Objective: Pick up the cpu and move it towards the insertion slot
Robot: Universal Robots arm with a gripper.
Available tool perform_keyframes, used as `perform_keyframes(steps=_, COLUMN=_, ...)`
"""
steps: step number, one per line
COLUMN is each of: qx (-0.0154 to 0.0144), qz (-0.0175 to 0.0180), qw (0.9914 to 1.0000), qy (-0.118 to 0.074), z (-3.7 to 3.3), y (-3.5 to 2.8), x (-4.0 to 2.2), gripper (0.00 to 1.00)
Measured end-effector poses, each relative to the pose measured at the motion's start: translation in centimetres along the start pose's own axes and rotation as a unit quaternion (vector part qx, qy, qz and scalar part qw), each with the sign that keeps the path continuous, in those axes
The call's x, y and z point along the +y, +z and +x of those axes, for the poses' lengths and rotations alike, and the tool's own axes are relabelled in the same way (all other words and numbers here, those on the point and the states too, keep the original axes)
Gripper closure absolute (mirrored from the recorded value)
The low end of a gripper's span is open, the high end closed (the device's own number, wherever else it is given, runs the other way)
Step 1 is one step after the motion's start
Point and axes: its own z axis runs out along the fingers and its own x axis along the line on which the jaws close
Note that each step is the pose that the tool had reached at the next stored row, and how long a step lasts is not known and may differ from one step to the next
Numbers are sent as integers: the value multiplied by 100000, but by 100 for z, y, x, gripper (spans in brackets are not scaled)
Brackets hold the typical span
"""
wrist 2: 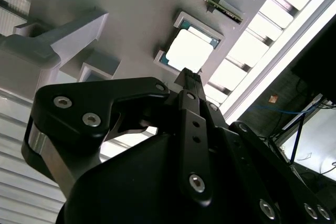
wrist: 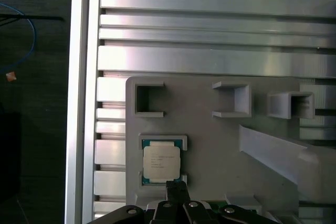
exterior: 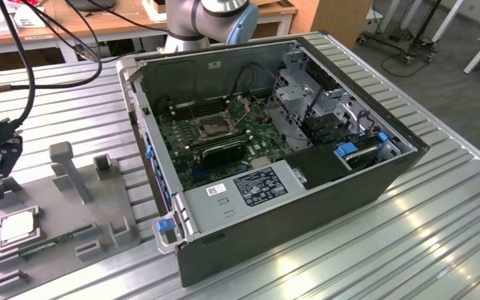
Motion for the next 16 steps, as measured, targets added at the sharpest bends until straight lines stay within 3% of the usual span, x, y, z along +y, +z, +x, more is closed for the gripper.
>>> perform_keyframes(steps=16, qx=-101, qz=4, qw=100000, qy=-3, z=108, y=82, x=-5, gripper=89)
